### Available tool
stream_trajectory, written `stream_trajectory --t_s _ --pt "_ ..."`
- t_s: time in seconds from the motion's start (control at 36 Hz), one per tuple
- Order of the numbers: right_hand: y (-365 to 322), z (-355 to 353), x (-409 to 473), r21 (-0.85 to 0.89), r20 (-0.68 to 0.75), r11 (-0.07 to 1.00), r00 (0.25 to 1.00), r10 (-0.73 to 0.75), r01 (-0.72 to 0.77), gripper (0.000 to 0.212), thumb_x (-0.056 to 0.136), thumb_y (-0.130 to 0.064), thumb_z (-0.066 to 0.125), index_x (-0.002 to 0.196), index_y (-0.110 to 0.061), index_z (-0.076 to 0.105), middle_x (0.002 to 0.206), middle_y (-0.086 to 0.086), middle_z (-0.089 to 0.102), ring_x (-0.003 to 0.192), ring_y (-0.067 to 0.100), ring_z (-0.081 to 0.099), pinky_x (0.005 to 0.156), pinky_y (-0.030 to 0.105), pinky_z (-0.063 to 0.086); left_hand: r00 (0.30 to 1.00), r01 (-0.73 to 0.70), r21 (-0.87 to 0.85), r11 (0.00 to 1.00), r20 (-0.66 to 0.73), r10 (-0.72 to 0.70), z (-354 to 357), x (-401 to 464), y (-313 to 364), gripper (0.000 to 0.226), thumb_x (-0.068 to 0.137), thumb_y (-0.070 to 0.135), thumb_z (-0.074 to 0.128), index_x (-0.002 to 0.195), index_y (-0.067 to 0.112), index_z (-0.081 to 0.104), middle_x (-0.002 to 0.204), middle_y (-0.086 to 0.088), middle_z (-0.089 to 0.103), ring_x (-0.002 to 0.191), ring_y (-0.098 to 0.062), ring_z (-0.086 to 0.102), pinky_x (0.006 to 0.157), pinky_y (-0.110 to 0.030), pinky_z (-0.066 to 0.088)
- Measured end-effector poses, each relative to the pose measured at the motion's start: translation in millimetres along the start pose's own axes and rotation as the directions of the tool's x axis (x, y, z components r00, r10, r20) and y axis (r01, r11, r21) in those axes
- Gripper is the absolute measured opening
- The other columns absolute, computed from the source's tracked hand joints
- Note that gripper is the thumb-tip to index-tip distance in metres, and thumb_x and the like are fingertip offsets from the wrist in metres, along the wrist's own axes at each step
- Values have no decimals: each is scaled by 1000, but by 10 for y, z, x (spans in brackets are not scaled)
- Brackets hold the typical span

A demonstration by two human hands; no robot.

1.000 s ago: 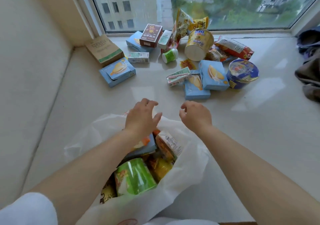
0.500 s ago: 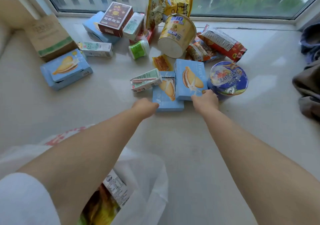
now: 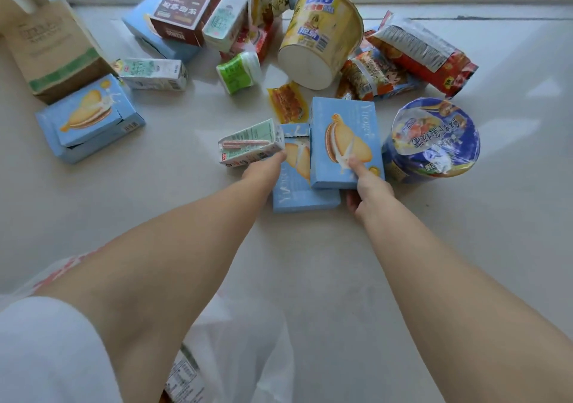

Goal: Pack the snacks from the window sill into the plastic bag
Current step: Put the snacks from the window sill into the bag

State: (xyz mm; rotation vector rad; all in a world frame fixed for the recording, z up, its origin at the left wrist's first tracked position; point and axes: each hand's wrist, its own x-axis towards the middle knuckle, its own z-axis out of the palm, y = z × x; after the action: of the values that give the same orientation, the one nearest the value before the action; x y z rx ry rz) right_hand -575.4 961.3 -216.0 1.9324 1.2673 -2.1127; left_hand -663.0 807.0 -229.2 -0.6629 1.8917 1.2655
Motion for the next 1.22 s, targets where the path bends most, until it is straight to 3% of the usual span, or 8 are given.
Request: stream_trajectory --t_s 0.14,0.22,0.33,0.44,0.69,0.89,1.03,1.22 --pt "225 -75 -176 18 92 998 994 51 -53 75 54 -50 86 112 -15 56 114 2 64 102 23 63 85 40 54 994 4 -40 999 105 0 -69 -353 -36 71 60 59 72 114 15 60 110 -8 68 95 -27 67 92 -43 52" --pt "364 -150 -394 76 175 992 981 88 -102 29 81 -42 70 85 -17 56 85 2 62 75 18 61 66 32 51 989 -94 -37 995 108 97 -59 -634 -46 58 75 55 67 110 12 49 105 -6 59 94 -25 60 81 -38 53" --pt "548 -254 -749 116 209 983 971 114 -141 25 85 -43 64 81 -21 52 83 0 59 72 16 58 86 33 49 964 -266 187 946 23 266 -155 -968 -134 44 90 48 54 110 9 47 96 -6 46 84 -22 44 56 -28 33" --pt "701 -319 -1129 107 304 986 949 88 -125 21 85 -43 63 85 -24 55 88 -1 61 80 13 59 83 31 45 921 -381 272 884 31 388 -470 -1356 -229 29 93 42 50 83 16 41 92 -7 44 81 -24 43 64 -29 34" --pt "1100 -392 -2139 48 611 996 787 -89 76 34 92 -33 53 125 -23 53 112 0 65 97 18 64 80 33 48 732 -646 187 740 -127 670 -1655 -2315 -728 31 87 40 63 95 16 46 76 4 48 69 -13 47 59 -27 38" --pt "1498 -348 -2635 4 694 993 715 -85 115 23 94 -33 47 115 -26 56 110 0 66 84 15 72 76 34 46 541 -727 321 607 -276 794 -2458 -2816 -1397 30 83 28 70 99 20 46 69 12 48 61 -6 47 51 -14 35" --pt "1728 -463 -2684 -85 649 986 758 -56 145 27 95 -34 47 118 -22 54 110 3 66 89 21 70 74 34 46 231 -726 664 177 -7 973 -3000 -2710 -1982 49 82 52 57 120 25 46 99 2 68 72 -18 62 58 -23 48" --pt "1905 -622 -2673 -127 508 975 856 -95 184 25 98 -34 45 116 -19 52 101 3 65 67 15 72 71 33 45 -140 -697 632 -339 344 929 -3268 -2531 -2452 30 95 33 48 120 17 52 130 2 58 124 -14 53 97 -35 47"
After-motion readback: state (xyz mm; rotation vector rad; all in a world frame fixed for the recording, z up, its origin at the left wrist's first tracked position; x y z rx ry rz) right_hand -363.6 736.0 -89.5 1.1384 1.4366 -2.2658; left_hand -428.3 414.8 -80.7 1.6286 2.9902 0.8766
